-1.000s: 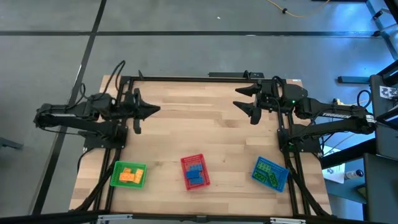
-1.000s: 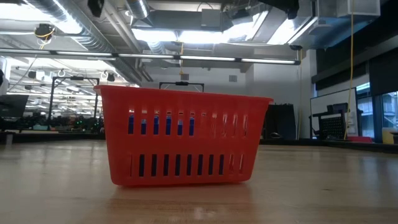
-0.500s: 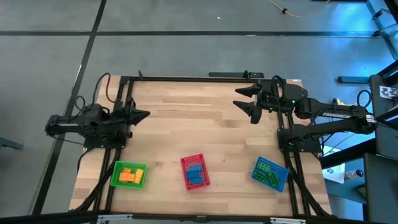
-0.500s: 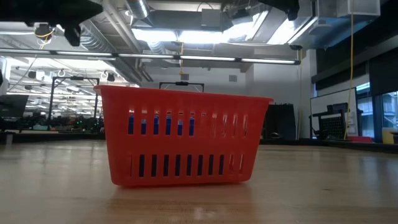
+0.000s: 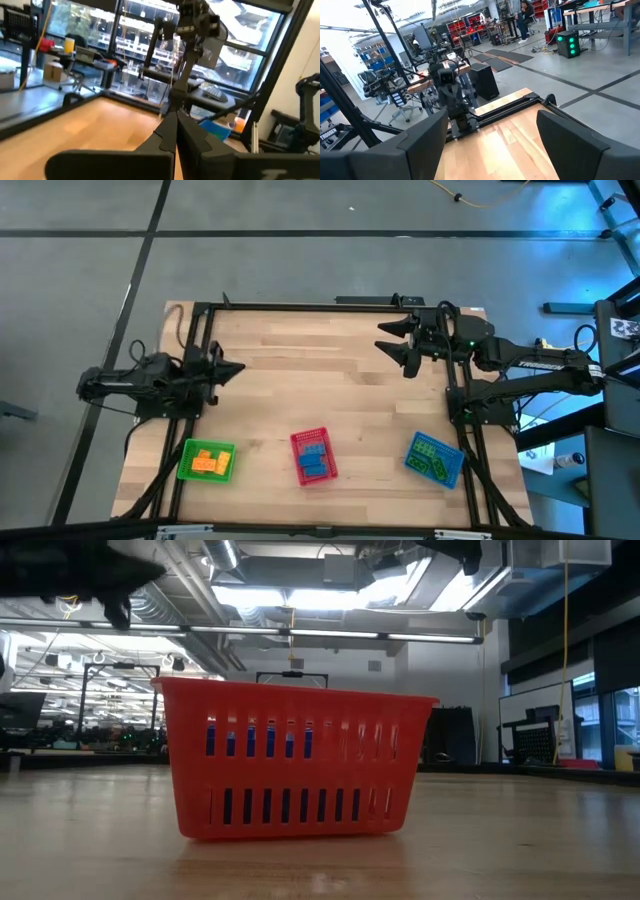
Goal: Sort & place blocks by color
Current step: Return to Home Position
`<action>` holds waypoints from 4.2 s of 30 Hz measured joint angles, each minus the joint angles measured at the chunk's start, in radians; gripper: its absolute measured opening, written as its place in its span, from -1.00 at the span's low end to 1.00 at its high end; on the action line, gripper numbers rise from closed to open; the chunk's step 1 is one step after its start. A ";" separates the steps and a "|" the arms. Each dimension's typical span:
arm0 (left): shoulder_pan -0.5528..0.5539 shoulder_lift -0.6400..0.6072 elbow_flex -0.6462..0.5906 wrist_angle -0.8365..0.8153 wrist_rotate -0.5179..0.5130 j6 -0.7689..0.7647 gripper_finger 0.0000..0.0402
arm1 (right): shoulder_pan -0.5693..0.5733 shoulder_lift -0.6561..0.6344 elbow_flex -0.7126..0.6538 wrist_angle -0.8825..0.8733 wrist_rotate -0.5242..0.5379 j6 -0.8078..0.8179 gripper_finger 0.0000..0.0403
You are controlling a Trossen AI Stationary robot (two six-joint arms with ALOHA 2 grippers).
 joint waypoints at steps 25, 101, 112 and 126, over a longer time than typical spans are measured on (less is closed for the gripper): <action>0.000 0.001 -0.102 0.050 -0.005 -0.055 -0.94 | 0.005 -0.066 -0.011 -0.146 -0.067 -0.008 0.16; 0.000 0.002 -0.102 0.050 -0.005 -0.055 -0.97 | 0.040 -0.832 -0.829 0.000 -0.159 -0.145 -0.88; 0.000 0.002 -0.102 0.050 -0.005 -0.055 -0.96 | 0.039 -0.832 -0.828 0.000 -0.159 -0.145 -0.87; 0.000 0.002 -0.102 0.050 -0.005 -0.055 -0.86 | 0.040 -0.832 -0.828 0.000 -0.158 -0.145 -0.87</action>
